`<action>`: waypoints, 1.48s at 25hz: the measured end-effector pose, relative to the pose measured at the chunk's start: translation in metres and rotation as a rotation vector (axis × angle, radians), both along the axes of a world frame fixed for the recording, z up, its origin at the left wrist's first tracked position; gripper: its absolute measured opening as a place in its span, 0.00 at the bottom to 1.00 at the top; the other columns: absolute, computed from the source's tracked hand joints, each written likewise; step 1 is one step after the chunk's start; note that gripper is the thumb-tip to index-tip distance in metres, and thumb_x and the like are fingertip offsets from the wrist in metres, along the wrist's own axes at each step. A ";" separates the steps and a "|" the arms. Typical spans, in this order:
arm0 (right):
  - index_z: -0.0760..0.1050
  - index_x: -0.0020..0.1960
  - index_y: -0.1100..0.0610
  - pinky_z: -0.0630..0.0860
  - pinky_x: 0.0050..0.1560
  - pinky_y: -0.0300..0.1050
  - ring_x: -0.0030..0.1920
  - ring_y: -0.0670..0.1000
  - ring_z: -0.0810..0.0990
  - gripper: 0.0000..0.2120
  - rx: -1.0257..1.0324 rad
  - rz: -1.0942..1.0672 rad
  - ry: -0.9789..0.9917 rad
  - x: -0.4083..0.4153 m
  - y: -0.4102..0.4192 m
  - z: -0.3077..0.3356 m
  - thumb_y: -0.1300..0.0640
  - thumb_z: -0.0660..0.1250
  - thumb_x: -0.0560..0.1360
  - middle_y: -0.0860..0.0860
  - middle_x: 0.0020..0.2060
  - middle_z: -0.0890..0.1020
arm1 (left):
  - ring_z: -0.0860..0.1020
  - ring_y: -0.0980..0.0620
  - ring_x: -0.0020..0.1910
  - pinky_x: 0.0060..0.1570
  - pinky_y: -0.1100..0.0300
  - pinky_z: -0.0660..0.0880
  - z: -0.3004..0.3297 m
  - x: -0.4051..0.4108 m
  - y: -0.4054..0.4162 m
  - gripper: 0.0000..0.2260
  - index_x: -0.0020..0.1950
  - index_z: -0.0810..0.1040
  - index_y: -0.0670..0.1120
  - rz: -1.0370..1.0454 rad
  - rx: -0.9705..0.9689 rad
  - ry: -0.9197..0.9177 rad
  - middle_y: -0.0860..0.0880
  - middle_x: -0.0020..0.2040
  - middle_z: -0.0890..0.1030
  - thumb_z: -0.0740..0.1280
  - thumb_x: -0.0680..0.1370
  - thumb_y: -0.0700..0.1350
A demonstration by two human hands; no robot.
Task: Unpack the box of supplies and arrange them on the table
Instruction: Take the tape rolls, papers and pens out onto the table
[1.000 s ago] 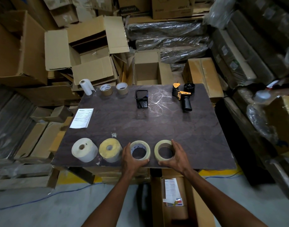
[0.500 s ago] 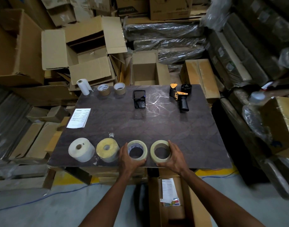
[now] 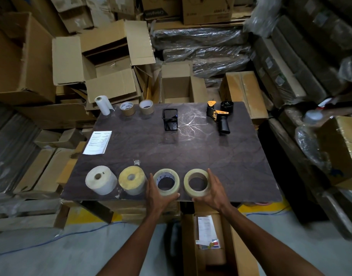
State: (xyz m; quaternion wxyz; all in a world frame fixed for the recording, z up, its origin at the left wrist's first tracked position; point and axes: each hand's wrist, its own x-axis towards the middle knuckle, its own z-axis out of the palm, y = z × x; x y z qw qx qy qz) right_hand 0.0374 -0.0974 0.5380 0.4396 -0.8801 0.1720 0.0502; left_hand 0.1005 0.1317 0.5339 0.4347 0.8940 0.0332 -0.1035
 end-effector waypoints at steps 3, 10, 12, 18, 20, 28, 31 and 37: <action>0.45 0.81 0.51 0.63 0.74 0.55 0.77 0.55 0.59 0.68 -0.004 0.002 -0.002 -0.013 -0.004 -0.002 0.37 0.82 0.54 0.53 0.78 0.58 | 0.56 0.47 0.79 0.76 0.50 0.59 -0.006 -0.015 0.005 0.61 0.81 0.50 0.45 0.044 -0.056 -0.003 0.46 0.80 0.57 0.84 0.59 0.55; 0.44 0.80 0.44 0.68 0.73 0.59 0.77 0.54 0.60 0.68 0.051 -0.036 -0.047 -0.050 -0.011 -0.003 0.30 0.79 0.53 0.50 0.78 0.57 | 0.72 0.52 0.62 0.58 0.55 0.73 -0.007 -0.070 0.005 0.40 0.77 0.64 0.47 0.243 -0.152 -0.074 0.48 0.66 0.72 0.80 0.69 0.45; 0.45 0.81 0.45 0.69 0.72 0.58 0.76 0.54 0.61 0.66 0.051 -0.054 -0.083 -0.066 -0.014 -0.003 0.29 0.78 0.54 0.51 0.77 0.59 | 0.75 0.52 0.57 0.53 0.58 0.73 -0.007 -0.090 0.002 0.25 0.68 0.73 0.50 0.250 -0.171 -0.083 0.49 0.60 0.77 0.75 0.73 0.41; 0.54 0.80 0.50 0.70 0.71 0.55 0.74 0.53 0.65 0.53 0.044 -0.050 -0.081 -0.137 -0.034 -0.003 0.35 0.77 0.65 0.53 0.76 0.64 | 0.81 0.49 0.50 0.49 0.59 0.78 -0.005 -0.158 -0.015 0.10 0.53 0.81 0.53 0.129 -0.211 0.044 0.49 0.49 0.84 0.67 0.78 0.38; 0.59 0.79 0.49 0.72 0.69 0.54 0.73 0.52 0.68 0.44 0.068 -0.029 -0.061 -0.163 -0.044 -0.007 0.37 0.74 0.70 0.52 0.74 0.68 | 0.81 0.50 0.50 0.47 0.61 0.77 -0.003 -0.180 -0.024 0.09 0.56 0.82 0.48 0.116 -0.210 0.041 0.49 0.48 0.83 0.68 0.79 0.39; 0.74 0.69 0.59 0.75 0.61 0.46 0.62 0.53 0.78 0.22 0.059 -0.003 -0.017 -0.261 -0.067 -0.022 0.48 0.66 0.80 0.55 0.64 0.80 | 0.83 0.50 0.48 0.52 0.50 0.82 -0.022 -0.265 -0.072 0.09 0.56 0.84 0.49 0.133 -0.199 0.160 0.49 0.48 0.85 0.69 0.77 0.42; 0.74 0.69 0.59 0.75 0.58 0.43 0.59 0.49 0.78 0.20 0.088 0.008 0.015 -0.291 -0.075 -0.026 0.50 0.64 0.81 0.54 0.62 0.81 | 0.82 0.50 0.50 0.53 0.49 0.82 -0.031 -0.293 -0.085 0.09 0.56 0.84 0.50 0.097 -0.179 0.203 0.49 0.51 0.85 0.68 0.78 0.43; 0.72 0.71 0.59 0.74 0.63 0.47 0.64 0.56 0.78 0.22 0.096 -0.053 0.103 -0.313 -0.091 -0.050 0.48 0.61 0.82 0.57 0.65 0.79 | 0.82 0.47 0.52 0.56 0.46 0.81 -0.055 -0.309 -0.094 0.09 0.57 0.84 0.48 0.058 -0.138 0.269 0.47 0.53 0.85 0.68 0.77 0.43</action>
